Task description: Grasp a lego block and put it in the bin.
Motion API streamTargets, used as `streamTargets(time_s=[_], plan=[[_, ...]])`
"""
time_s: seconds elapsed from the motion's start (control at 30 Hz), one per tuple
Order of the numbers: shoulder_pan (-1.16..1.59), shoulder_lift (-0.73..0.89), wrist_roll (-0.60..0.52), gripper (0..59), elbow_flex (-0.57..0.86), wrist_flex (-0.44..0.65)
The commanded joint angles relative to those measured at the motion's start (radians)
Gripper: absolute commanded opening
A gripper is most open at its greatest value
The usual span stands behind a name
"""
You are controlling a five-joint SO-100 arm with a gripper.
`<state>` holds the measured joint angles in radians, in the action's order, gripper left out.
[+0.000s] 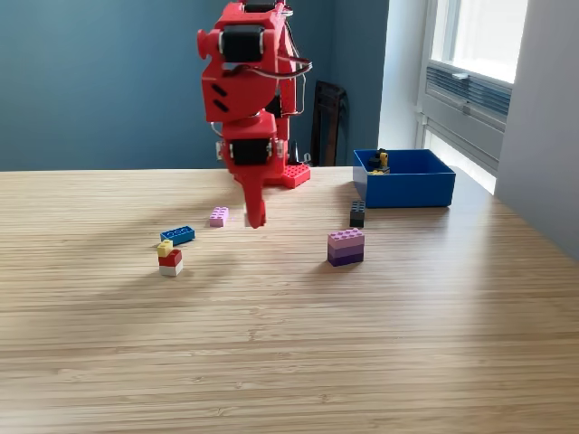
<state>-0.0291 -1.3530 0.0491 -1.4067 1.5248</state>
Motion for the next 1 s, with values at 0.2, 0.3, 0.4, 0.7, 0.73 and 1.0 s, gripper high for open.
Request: streamTargets(time_s=[0.2,0.3,0.4,0.7,0.73,1.0], plan=[[0.520,-0.176,-0.210,0.0,0.117,0.115],[0.673,-0.169,-0.267,0.0,0.166,0.152],[0.808,-0.167,-0.316,0.0,0.225,0.189],[1.112,-0.164,-0.327,0.0,0.244,0.199],[1.135,-0.164,-0.325,0.0,0.238,0.199],[1.246,-0.163,-0.304,0.0,0.179,0.198]])
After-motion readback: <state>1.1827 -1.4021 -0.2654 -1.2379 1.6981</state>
